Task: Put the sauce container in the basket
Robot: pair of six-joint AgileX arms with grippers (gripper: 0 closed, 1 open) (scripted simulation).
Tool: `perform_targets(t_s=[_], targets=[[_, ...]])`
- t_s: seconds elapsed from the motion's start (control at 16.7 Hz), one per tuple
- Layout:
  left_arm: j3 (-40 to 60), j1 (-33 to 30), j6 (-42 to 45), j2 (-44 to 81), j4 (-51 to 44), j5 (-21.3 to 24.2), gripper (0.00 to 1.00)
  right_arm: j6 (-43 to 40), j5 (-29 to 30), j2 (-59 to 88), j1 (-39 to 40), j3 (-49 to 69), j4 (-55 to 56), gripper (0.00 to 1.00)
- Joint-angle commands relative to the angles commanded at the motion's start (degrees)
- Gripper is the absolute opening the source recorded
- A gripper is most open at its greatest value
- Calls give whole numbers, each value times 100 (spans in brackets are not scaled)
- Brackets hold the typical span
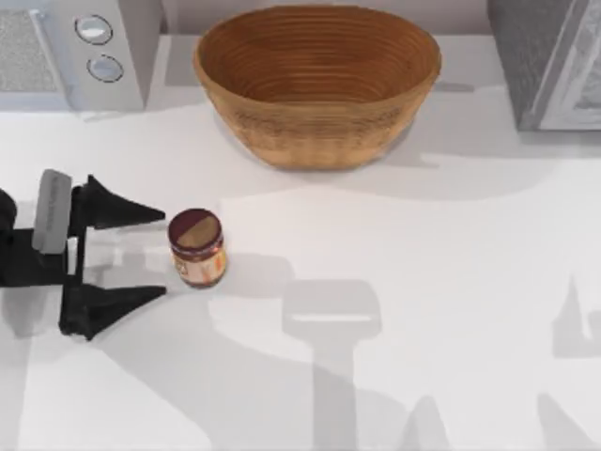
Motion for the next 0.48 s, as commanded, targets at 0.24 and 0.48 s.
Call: perform_targets(t_s=[0.24, 0.48], targets=[[34, 6, 50, 63, -16, 40, 100, 0, 0, 0, 0, 0, 0, 100], [15, -27, -10, 52, 47, 33, 100, 0, 0, 0, 0, 0, 0, 100]])
